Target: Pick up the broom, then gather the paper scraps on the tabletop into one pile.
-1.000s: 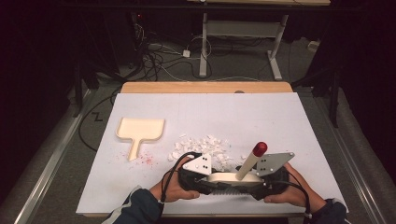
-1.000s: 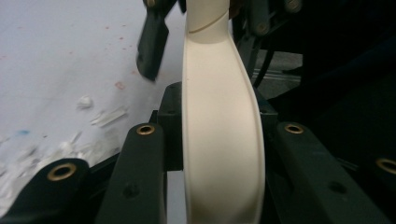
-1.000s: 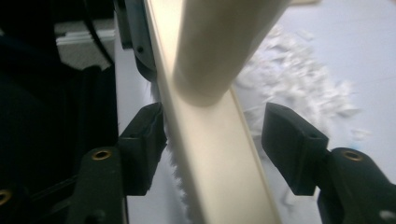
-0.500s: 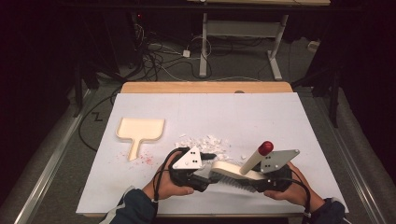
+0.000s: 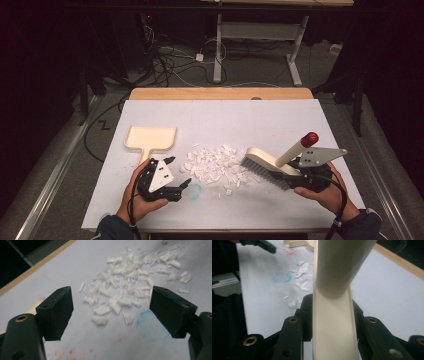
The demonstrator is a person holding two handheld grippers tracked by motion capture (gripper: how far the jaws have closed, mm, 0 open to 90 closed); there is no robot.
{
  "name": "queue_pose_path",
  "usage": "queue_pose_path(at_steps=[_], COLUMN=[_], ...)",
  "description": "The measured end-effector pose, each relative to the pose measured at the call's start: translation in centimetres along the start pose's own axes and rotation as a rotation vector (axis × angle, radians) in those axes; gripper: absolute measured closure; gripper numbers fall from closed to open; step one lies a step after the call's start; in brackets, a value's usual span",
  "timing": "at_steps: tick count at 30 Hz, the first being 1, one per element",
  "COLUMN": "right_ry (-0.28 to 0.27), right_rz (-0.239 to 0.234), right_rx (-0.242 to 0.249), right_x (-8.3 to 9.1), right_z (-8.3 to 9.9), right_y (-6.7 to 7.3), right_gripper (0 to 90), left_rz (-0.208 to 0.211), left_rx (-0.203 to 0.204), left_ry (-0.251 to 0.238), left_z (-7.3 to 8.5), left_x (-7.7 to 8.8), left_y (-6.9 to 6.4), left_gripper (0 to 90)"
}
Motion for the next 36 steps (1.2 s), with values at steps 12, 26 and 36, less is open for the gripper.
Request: queue_pose_path(at_steps=[12, 26, 36], right_ry=[0.005, 0.027, 0.043], right_rz=[0.168, 0.328, 0.365], right_rx=[-0.057, -0.076, -0.08], right_x=[0.4, 0.3, -2.3], right_z=[0.2, 0.6, -0.2], right_y=[-3.0, -6.0, -7.8], right_gripper=[67.8, 67.9, 67.9], left_rz=[-0.111, -0.079, -0.093], left_rx=[0.069, 0.114, 0.12], left_ry=[0.088, 0.094, 0.115], left_z=[4.6, 5.5, 5.6], left_x=[1.8, 2.5, 2.2], left_y=[-0.1, -1.0, -0.8], left_gripper=[16.3, 18.1, 19.8])
Point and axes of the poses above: each handheld gripper's, and its own axes: x roughly backward along the jaws, z roughly out of its underside, y roughly to its left, the point moved 3 cm from there along -x, roughly forward along the jaws, and after that the axes turned 14 degrees about -x, right-handed, at the moved point
